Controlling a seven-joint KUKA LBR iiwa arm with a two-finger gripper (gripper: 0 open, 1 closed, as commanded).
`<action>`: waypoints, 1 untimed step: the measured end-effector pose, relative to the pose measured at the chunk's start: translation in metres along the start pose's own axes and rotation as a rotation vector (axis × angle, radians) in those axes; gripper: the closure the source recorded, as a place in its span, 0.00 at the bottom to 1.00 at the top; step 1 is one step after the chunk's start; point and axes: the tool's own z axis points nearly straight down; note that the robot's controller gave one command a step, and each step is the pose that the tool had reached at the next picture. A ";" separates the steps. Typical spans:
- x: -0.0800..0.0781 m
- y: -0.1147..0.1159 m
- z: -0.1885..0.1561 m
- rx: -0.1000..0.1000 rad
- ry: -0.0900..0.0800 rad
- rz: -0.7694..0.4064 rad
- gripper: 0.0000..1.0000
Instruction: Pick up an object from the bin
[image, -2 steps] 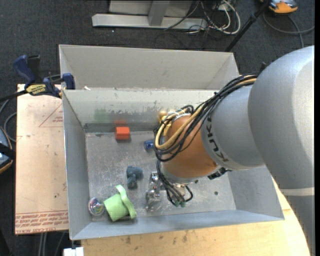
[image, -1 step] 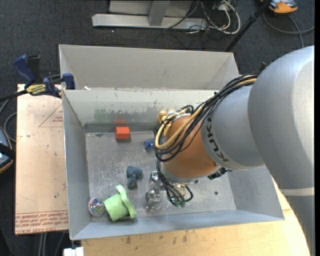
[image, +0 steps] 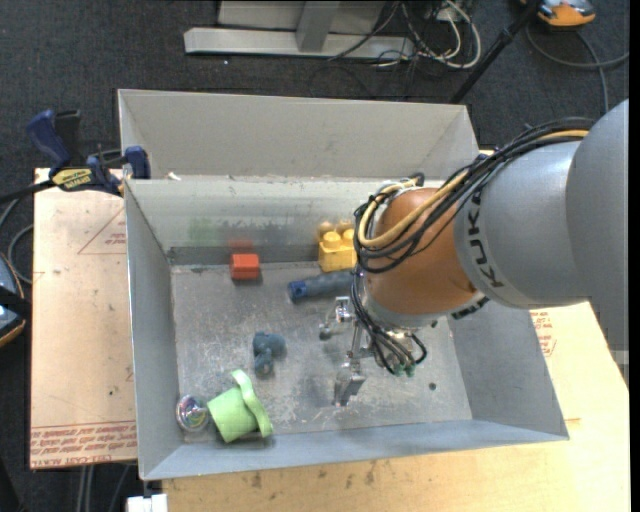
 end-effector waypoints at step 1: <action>-0.050 0.068 0.032 0.000 0.007 -0.127 0.00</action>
Offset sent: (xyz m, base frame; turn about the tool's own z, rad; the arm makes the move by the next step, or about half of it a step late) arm 0.0441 0.0693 -0.0355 -0.1237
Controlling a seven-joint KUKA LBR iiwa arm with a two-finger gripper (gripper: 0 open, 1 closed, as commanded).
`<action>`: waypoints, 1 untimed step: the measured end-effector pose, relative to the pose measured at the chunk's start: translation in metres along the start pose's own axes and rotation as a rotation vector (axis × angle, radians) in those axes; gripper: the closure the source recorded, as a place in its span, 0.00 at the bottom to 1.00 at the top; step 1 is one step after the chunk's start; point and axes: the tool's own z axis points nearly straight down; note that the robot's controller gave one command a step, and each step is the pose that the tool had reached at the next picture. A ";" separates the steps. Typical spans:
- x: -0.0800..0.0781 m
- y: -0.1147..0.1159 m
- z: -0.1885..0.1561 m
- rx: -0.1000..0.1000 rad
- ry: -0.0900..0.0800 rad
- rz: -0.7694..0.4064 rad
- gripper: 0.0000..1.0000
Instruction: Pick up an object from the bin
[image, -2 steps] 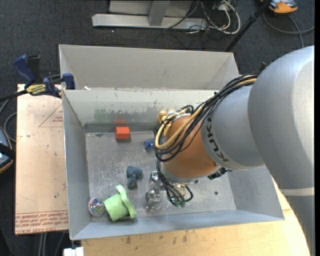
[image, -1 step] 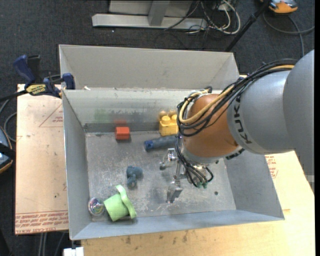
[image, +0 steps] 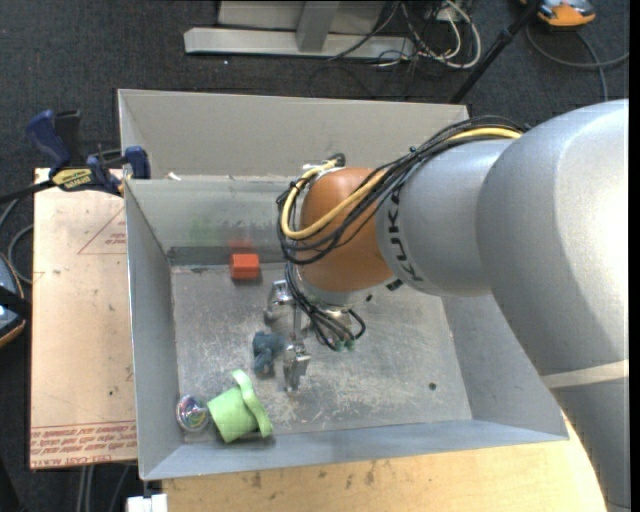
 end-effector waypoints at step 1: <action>-0.001 0.000 -0.003 -0.004 -0.006 0.004 1.00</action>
Offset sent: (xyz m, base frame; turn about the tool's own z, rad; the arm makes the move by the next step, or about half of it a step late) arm 0.0000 0.0000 0.0000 0.0000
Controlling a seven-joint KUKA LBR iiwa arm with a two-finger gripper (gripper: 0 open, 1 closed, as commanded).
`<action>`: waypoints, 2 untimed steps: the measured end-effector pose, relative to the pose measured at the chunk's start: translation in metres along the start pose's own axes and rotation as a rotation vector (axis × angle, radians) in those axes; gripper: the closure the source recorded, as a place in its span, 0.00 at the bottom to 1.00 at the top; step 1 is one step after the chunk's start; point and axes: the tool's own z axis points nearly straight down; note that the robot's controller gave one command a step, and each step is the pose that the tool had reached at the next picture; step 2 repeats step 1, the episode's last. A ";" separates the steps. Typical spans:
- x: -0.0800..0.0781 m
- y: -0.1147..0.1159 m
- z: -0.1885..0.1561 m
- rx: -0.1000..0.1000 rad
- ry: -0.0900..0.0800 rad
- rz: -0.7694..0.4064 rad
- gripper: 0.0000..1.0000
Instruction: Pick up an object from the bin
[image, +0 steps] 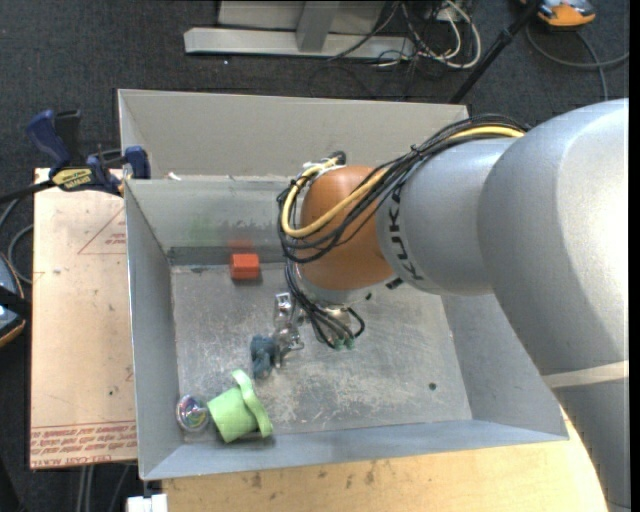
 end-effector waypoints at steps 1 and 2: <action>0.018 0.003 -0.142 0.002 -0.005 -0.184 1.00; 0.018 0.003 -0.142 0.002 -0.005 -0.184 1.00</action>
Offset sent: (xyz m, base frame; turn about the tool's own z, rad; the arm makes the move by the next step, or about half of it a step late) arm -0.0210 -0.0023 0.1375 -0.1851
